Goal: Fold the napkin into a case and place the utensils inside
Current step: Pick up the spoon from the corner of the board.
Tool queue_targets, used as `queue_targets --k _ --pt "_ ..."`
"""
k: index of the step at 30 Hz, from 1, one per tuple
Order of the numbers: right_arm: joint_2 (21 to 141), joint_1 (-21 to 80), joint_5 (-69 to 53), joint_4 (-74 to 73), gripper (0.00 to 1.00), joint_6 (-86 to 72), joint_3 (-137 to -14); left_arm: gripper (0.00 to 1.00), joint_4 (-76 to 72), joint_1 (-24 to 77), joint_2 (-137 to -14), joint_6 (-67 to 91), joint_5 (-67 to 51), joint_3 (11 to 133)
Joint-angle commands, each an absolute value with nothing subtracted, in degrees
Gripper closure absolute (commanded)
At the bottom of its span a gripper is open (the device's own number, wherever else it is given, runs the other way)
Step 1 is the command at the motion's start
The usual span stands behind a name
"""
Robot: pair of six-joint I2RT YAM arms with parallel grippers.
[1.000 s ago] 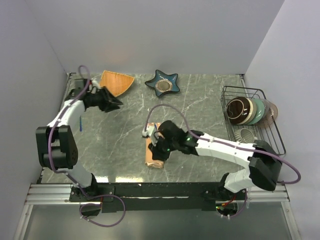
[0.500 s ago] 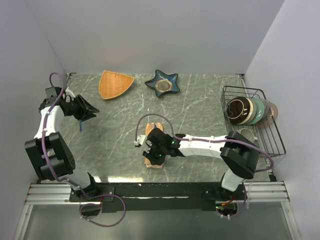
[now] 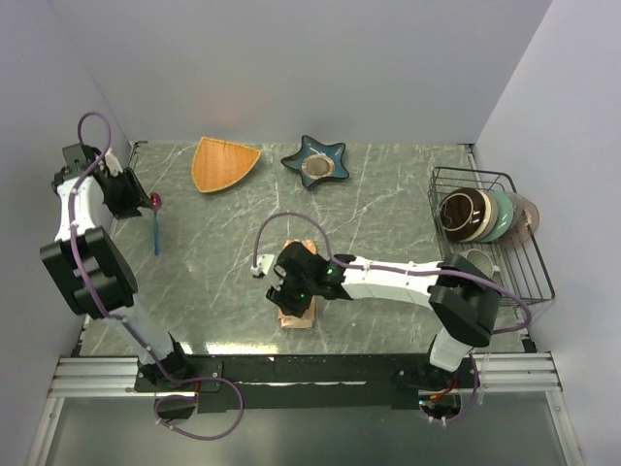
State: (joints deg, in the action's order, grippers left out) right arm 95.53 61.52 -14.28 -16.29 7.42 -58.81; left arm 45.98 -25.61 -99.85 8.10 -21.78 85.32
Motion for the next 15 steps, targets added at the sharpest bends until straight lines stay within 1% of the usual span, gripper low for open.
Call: queue_targets --k 1,2,6,10,15 --pt "89.6 58.7 -13.2 -17.1 0.49 6.6 -64.4 0.49 50.3 -25.9 -107.8 -5.9 -15.4 94.2" --pt "88.7 58.3 -13.1 -17.1 0.46 6.2 -64.8 0.49 50.5 -25.9 -109.2 -7.4 -14.9 95.3" --pt "87.2 54.5 -13.4 -17.4 0.42 3.7 -67.1 0.53 51.8 -25.8 -115.8 -8.5 -14.4 102.0" --pt "86.0 51.1 -13.3 -19.2 0.41 3.2 -67.9 0.57 53.4 -24.7 -121.9 -8.9 -13.4 107.0" --pt "83.5 48.1 -12.7 -20.2 0.41 4.7 -65.1 0.57 52.5 -23.2 -124.7 -9.1 -12.7 108.1"
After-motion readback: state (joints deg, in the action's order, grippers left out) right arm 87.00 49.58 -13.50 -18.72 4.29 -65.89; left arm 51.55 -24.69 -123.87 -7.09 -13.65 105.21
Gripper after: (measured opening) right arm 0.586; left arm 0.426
